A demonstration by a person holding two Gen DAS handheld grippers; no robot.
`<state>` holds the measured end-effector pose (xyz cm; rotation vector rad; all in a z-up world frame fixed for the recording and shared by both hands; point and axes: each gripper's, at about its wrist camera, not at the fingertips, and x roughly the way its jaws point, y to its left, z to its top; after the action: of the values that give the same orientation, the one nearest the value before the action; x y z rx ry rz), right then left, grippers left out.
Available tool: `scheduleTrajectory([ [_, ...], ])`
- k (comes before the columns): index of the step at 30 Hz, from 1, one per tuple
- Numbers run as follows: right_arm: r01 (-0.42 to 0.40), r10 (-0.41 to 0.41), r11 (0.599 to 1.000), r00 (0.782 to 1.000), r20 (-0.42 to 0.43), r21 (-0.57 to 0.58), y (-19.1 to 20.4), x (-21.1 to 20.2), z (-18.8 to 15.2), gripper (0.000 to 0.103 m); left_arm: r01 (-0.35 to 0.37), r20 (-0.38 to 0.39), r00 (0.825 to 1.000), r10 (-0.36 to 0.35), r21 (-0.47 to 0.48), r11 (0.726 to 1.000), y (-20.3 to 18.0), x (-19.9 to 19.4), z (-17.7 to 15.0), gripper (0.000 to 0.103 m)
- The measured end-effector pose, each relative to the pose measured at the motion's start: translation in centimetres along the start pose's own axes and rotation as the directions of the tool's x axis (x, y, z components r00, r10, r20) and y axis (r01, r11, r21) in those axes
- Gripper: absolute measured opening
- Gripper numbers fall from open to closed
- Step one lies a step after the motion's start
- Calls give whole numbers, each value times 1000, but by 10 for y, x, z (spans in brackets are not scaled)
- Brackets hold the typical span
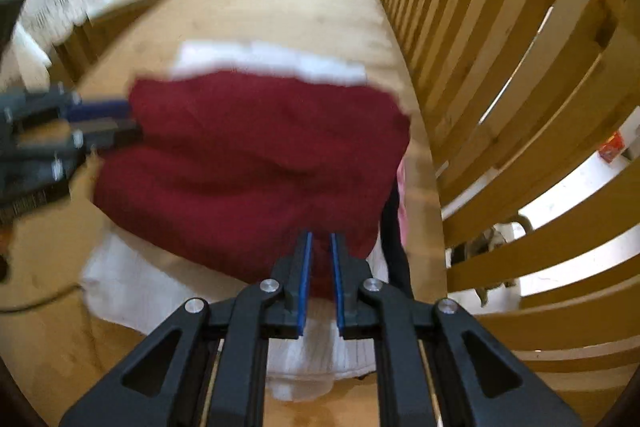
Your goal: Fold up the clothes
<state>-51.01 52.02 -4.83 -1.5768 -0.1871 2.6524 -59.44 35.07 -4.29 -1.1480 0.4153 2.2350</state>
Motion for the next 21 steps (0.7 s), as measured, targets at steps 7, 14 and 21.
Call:
scheduleTrajectory([
  [7,60,-60,998,998,29,-8,5,-2,13,11,15,28,999,-14,-45,999,9,-7,-4,38],
  [14,-24,1,988,988,152,153,-9,-2,45,50,18,63,998,-15,-48,999,-8,-10,-7,52],
  [21,50,-73,987,986,151,151,3,-9,34,50,68,66,996,-53,-253,965,17,-7,-20,53],
])
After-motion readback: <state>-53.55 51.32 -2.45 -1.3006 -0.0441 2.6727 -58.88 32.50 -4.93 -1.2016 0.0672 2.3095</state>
